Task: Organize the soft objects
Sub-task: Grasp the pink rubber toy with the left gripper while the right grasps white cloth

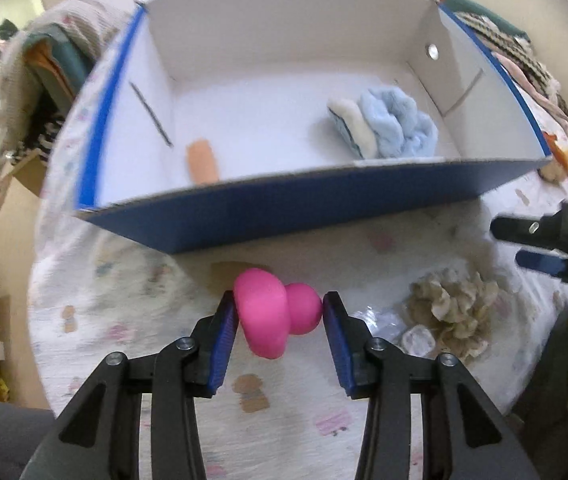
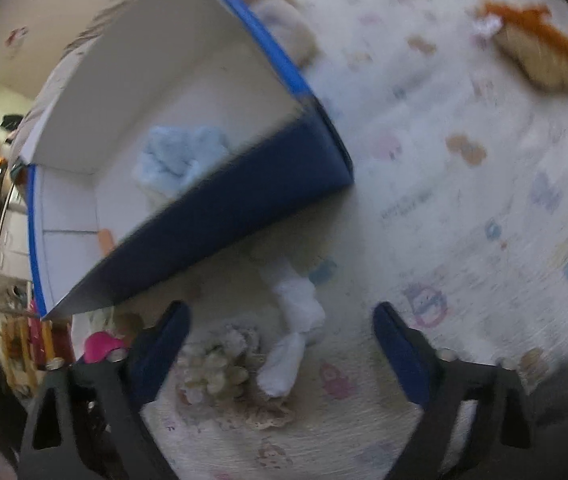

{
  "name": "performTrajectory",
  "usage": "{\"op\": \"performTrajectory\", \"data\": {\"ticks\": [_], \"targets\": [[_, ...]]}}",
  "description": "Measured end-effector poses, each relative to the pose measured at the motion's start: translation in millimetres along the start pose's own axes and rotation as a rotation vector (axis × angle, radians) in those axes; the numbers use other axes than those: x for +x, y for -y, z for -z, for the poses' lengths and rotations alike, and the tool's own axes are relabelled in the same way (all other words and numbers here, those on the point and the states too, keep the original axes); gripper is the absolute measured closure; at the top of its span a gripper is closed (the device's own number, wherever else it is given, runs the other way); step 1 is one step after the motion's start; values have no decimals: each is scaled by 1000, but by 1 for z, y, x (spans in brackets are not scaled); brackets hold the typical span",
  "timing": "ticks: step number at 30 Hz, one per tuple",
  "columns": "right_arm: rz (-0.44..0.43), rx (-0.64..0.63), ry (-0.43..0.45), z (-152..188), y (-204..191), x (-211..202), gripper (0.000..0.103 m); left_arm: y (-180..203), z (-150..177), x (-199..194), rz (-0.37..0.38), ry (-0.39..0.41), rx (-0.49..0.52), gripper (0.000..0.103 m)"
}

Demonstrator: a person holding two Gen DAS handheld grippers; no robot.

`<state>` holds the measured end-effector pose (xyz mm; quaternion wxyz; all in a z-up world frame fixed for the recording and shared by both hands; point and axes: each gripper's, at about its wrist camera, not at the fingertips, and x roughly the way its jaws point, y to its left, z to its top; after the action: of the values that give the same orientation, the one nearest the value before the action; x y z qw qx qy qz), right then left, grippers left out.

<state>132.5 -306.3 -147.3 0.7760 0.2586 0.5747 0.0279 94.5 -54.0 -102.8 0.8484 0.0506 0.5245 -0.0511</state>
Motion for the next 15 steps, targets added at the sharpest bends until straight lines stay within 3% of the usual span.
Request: {"op": "performTrajectory", "data": {"ticks": [4, 5, 7, 8, 9, 15], "targets": [[41, -16, -38, -1, -3, 15, 18, -5, 2, -14, -19, 51, -18, 64], [51, -34, -41, -1, -7, 18, 24, -9, 1, -17, -23, 57, -20, 64], [75, -72, -47, 0, -13, 24, 43, -13, 0, -20, -35, 63, -27, 64], [86, -87, -54, 0, -16, 27, 64, -13, 1, -18, -38, 63, -31, 64], [96, -98, -63, 1, -17, 30, 78, -15, 1, -17, -39, 61, -38, 64], [83, -166, 16, 8, -32, 11, 80, -29, 2, -26, -53, 63, -75, 64]]}}
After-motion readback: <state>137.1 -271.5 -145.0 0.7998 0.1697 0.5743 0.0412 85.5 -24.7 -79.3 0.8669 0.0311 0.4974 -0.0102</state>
